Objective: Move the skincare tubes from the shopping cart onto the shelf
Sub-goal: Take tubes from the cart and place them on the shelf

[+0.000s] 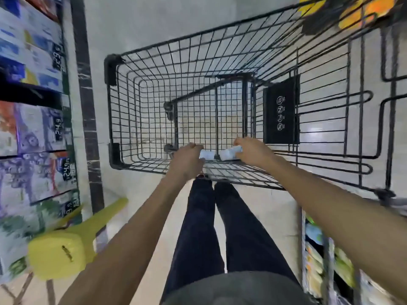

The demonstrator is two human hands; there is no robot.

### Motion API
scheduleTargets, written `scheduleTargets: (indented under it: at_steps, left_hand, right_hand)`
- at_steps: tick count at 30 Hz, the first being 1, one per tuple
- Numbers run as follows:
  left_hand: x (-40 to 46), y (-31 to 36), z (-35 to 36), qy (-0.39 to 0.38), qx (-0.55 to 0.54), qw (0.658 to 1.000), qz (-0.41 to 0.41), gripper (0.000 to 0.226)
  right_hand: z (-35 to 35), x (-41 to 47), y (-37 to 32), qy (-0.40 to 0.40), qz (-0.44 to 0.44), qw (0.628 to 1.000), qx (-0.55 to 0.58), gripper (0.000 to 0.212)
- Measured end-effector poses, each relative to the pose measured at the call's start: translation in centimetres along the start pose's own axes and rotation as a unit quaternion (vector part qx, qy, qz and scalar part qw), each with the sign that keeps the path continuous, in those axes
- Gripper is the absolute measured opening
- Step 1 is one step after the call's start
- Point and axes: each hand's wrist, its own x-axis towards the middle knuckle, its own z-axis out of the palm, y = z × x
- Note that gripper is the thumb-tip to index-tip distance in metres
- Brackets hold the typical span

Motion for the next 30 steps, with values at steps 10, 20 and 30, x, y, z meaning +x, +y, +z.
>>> scheduleTargets:
  at_steps: [10, 20, 30]
  left_hand:
    - [14.4, -5.7, 8.8, -0.162, 0.093, 0.982, 0.033, 0.045]
    - [16.9, -7.8, 10.6, -0.174, 0.179, 0.967, 0.043, 0.045]
    - [16.5, -9.7, 8.6, -0.201, 0.015, 0.979, -0.021, 0.037]
  right_hand:
    - [8.9, 12.7, 5.9, -0.051, -0.034, 0.991, -0.117, 0.045]
    - [9.9, 15.1, 8.3, -0.033, -0.05, 0.975, -0.216, 0.066]
    - [8.0, 13.1, 8.0, -0.074, 0.003, 0.994, -0.082, 0.037]
